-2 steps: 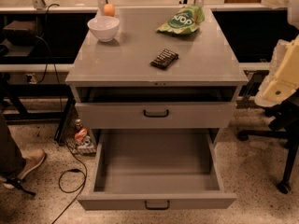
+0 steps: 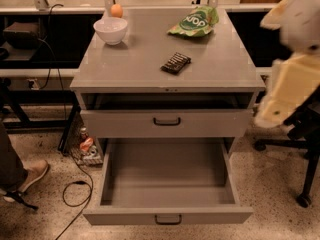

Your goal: Close middle drawer

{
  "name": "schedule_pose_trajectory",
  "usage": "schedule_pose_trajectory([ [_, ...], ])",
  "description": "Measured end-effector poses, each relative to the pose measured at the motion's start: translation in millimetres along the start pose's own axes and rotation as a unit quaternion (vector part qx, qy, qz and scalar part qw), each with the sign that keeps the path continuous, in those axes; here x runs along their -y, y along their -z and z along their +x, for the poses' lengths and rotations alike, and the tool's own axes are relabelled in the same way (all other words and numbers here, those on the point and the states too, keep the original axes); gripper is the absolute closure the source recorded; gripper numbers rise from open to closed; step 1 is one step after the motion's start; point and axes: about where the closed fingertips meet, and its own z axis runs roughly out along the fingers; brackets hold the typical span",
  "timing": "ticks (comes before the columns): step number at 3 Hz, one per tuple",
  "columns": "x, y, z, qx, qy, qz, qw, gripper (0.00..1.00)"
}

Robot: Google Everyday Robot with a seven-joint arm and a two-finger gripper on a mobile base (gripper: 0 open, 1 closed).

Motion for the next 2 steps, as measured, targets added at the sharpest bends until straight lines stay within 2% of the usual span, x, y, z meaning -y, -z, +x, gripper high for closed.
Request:
schedule_pose_trajectory([
  [1,-45,-66,-15,-0.028,-0.031,-0.076,0.9962,0.00],
  [2,-123,-151,-14,-0.081,-0.050,-0.170,0.9809,0.00],
])
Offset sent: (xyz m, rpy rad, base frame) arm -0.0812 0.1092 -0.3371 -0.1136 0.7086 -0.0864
